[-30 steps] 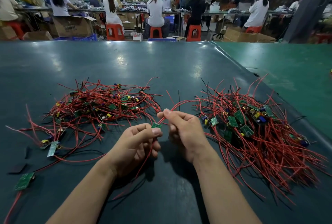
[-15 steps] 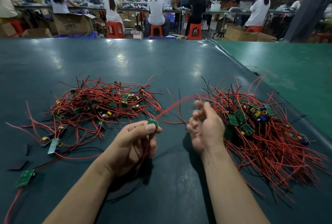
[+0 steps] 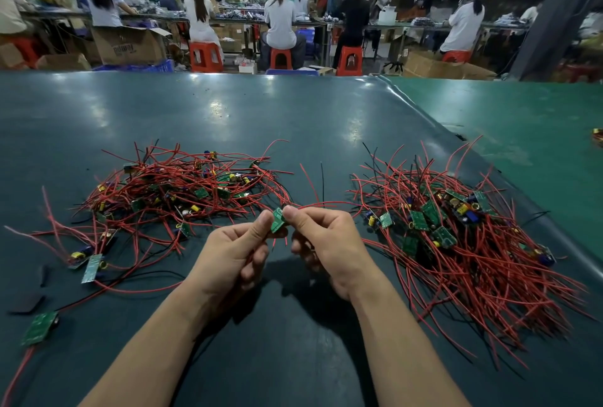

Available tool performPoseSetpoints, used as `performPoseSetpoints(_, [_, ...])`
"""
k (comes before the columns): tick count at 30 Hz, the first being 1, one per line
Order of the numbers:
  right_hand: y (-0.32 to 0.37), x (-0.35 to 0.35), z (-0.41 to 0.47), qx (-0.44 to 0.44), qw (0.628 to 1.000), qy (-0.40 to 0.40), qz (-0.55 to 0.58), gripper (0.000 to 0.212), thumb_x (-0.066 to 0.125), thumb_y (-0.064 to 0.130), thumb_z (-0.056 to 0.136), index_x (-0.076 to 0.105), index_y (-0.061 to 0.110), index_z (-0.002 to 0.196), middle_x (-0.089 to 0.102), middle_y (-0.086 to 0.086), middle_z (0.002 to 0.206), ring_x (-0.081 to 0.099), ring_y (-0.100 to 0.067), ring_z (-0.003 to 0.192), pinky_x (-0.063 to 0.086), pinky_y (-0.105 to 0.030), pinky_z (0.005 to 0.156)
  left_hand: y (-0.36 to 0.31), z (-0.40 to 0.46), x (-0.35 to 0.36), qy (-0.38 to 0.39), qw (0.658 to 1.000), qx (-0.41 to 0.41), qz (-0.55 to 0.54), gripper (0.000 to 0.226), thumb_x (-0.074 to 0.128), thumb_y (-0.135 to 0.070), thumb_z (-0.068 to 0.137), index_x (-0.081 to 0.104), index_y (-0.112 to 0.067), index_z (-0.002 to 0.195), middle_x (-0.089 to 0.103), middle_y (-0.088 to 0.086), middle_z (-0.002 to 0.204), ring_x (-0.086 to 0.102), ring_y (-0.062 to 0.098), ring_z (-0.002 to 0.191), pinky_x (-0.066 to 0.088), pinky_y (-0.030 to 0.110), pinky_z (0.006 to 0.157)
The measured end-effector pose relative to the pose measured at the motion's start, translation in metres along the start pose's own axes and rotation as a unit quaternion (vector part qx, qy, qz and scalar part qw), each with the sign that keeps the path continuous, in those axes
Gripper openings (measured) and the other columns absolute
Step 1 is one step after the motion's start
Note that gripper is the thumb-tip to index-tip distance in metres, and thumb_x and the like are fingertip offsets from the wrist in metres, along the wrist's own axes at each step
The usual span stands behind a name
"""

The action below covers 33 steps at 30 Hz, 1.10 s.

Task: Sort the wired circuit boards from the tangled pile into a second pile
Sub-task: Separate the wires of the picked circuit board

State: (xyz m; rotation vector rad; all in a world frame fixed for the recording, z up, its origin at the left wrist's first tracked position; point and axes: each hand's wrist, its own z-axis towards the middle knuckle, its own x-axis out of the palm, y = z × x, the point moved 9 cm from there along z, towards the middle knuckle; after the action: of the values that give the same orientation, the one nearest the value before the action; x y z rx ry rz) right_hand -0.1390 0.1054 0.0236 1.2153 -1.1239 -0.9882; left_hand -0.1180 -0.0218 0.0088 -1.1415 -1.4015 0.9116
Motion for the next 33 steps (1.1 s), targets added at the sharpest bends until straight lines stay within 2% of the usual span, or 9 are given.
performPoseSetpoints(6, [-0.011, 0.009, -0.005, 0.067, 0.995, 0.067, 0.01, 0.035, 0.067, 0.042, 0.089, 0.063, 0.021, 0.061, 0.049, -0.001, 0.053, 0.037, -0.011, 0.037, 0.025, -0.015, 0.038, 0.0, 0.0, -0.001, -0.004, 0.999, 0.035, 0.001, 0.041, 0.067, -0.051, 0.062, 0.069, -0.011, 0.053, 0.041, 0.002, 0.039, 0.027, 0.006, 0.026, 0.021, 0.009, 0.034])
performPoseSetpoints(10, [0.002, 0.008, -0.009, 0.007, 0.999, 0.045, -0.018, 0.039, 0.063, 0.037, 0.093, 0.062, 0.019, 0.058, 0.052, -0.002, 0.048, 0.04, -0.011, 0.034, 0.027, -0.014, 0.035, -0.006, 0.0, -0.006, -0.023, 0.998, 0.057, -0.032, 0.044, 0.065, -0.057, 0.062, 0.063, -0.014, 0.055, 0.048, 0.002, 0.044, 0.033, 0.006, 0.029, 0.025, 0.012, 0.034])
performPoseSetpoints(13, [0.025, -0.015, -0.014, -0.118, 0.985, -0.127, -0.016, 0.039, 0.064, 0.026, 0.095, 0.061, 0.018, 0.056, 0.052, 0.001, 0.046, 0.043, -0.01, 0.036, 0.032, -0.016, 0.036, -0.008, 0.005, -0.016, -0.054, 0.994, 0.041, -0.084, 0.059, 0.054, -0.066, 0.071, 0.071, -0.009, 0.077, 0.069, 0.006, 0.065, 0.057, 0.012, 0.045, 0.04, 0.015, 0.04])
performPoseSetpoints(15, [0.035, -0.042, -0.028, -0.177, 0.942, -0.285, 0.025, 0.04, 0.063, 0.023, 0.095, 0.056, 0.018, 0.056, 0.051, 0.002, 0.044, 0.043, -0.01, 0.036, 0.033, -0.018, 0.037, -0.008, 0.009, -0.027, -0.06, 0.988, 0.021, -0.143, 0.069, 0.044, -0.071, 0.08, 0.073, -0.011, 0.095, 0.076, 0.005, 0.088, 0.07, 0.015, 0.066, 0.051, 0.019, 0.051])
performPoseSetpoints(19, [0.013, -0.084, -0.046, -0.137, 0.858, -0.456, 0.193, 0.037, 0.058, 0.037, 0.097, 0.055, 0.015, 0.068, 0.054, 0.003, 0.051, 0.042, -0.01, 0.034, 0.036, -0.021, 0.034, -0.01, 0.011, -0.047, -0.104, 0.971, 0.047, -0.208, 0.058, 0.047, -0.062, 0.09, 0.072, -0.01, 0.096, 0.074, 0.005, 0.09, 0.068, 0.017, 0.071, 0.05, 0.028, 0.066])
performPoseSetpoints(22, [-0.012, -0.077, -0.038, -0.049, 0.868, -0.435, 0.234, 0.042, 0.056, 0.041, 0.098, 0.057, 0.01, 0.069, 0.058, 0.0, 0.054, 0.043, -0.009, 0.033, 0.044, -0.022, 0.036, -0.019, 0.007, -0.051, -0.165, 0.968, 0.122, -0.143, 0.036, 0.054, -0.04, 0.096, 0.07, -0.012, 0.08, 0.065, 0.001, 0.066, 0.053, 0.011, 0.052, 0.04, 0.022, 0.052])
performPoseSetpoints(26, [-0.009, -0.064, -0.027, -0.061, 0.898, -0.379, 0.214, 0.046, 0.052, 0.038, 0.1, 0.055, 0.011, 0.063, 0.055, 0.001, 0.046, 0.039, -0.011, 0.032, 0.036, -0.021, 0.034, -0.044, -0.014, -0.072, -0.296, 0.92, 0.254, 0.043, 0.034, 0.057, -0.027, 0.098, 0.069, -0.019, 0.068, 0.066, -0.004, 0.058, 0.055, 0.007, 0.051, 0.041, 0.017, 0.048])
performPoseSetpoints(30, [-0.019, -0.062, -0.025, -0.015, 0.904, -0.37, 0.215, 0.045, 0.05, 0.033, 0.101, 0.053, 0.01, 0.062, 0.053, 0.0, 0.044, 0.037, -0.011, 0.033, 0.031, -0.019, 0.034, -0.067, -0.035, -0.072, -0.408, 0.756, 0.326, 0.395, 0.01, 0.064, -0.02, 0.091, 0.069, -0.014, 0.098, 0.068, 0.006, 0.098, 0.05, 0.017, 0.094, 0.043, 0.037, 0.086])
performPoseSetpoints(33, [-0.022, -0.065, -0.024, -0.002, 0.901, -0.37, 0.228, 0.043, 0.049, 0.03, 0.101, 0.052, 0.01, 0.063, 0.052, -0.001, 0.045, 0.037, -0.011, 0.034, 0.03, -0.019, 0.034, -0.05, -0.009, -0.077, -0.353, 0.749, 0.208, 0.52, 0.041, 0.064, -0.024, 0.089, 0.059, -0.01, 0.128, 0.056, 0.012, 0.134, 0.043, 0.03, 0.127, 0.03, 0.045, 0.107])
